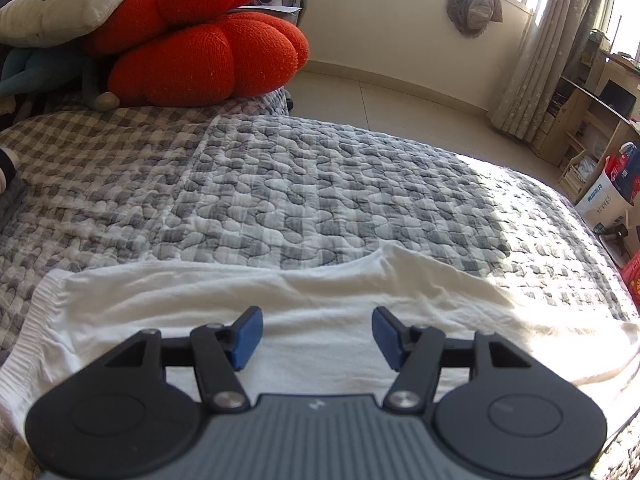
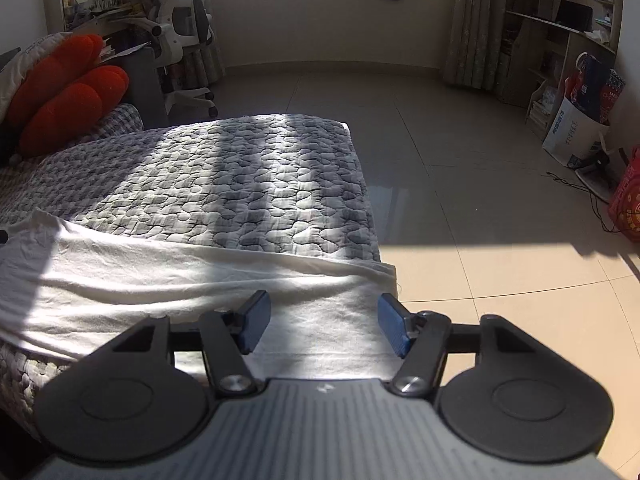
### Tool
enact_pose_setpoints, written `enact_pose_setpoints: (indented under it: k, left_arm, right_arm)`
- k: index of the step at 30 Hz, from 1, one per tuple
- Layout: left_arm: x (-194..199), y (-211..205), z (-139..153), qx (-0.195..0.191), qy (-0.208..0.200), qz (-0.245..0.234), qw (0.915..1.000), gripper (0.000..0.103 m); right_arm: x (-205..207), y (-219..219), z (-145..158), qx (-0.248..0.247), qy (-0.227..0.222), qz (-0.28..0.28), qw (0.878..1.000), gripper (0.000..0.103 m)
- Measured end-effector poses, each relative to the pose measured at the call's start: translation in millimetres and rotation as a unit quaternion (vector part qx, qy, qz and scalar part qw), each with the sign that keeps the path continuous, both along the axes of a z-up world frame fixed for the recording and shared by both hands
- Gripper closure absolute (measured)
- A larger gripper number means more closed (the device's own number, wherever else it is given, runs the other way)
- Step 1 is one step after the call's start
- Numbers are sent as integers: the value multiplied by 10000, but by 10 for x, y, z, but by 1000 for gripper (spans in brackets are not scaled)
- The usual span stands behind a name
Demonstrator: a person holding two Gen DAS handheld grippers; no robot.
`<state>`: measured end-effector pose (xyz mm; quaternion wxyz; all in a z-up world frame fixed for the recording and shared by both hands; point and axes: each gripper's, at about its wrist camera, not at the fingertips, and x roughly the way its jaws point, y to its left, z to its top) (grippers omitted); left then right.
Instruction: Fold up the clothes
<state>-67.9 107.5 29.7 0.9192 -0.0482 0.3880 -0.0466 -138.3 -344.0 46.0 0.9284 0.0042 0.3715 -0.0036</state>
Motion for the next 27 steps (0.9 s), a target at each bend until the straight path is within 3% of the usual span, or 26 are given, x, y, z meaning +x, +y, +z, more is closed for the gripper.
enact_pose_setpoints:
  k: [3, 7, 10, 13, 16, 19, 22, 24, 25, 26, 27]
  left_arm:
    - [43, -161, -37, 368, -57, -150, 9992, 41]
    - [90, -289, -118, 723, -63, -258, 9970, 41]
    - [105, -225, -106, 589, -33, -231, 9980, 41]
    - [106, -196, -93, 554, -47, -191, 9983, 41]
    - [93, -213, -117, 610, -33, -215, 9979, 41]
    - [80, -204, -107, 567, -28, -229, 9981, 41]
    - [89, -198, -115, 531, -1, -232, 9983, 41]
    - [94, -198, -116, 521, 5, -228, 9984, 41]
    - [94, -196, -114, 513, 7, -225, 9984, 41]
    - [95, -197, -113, 506, 9, -221, 9985, 41]
    - [95, -200, -115, 506, 10, -216, 9985, 41]
  right_arm:
    - [325, -115, -167, -644, 323, -426, 9965, 40]
    - [490, -152, -210, -783, 236, -267, 9963, 40]
    - [545, -185, -168, -748, 109, -260, 9968, 40]
    - [560, -109, -262, -665, 383, 273, 9967, 40]
    - [587, 3, -405, -1047, 551, 473, 9918, 40]
    - [606, -124, -302, -665, 341, 293, 9968, 41]
    - [627, -230, -312, -269, 457, 163, 9985, 41]
    - [624, -168, -387, -368, 645, 346, 9966, 46]
    - [606, -139, -379, -360, 650, 460, 9962, 58]
    - [602, -138, -358, -239, 661, 548, 9960, 78]
    - [609, -128, -349, -118, 687, 601, 9958, 87]
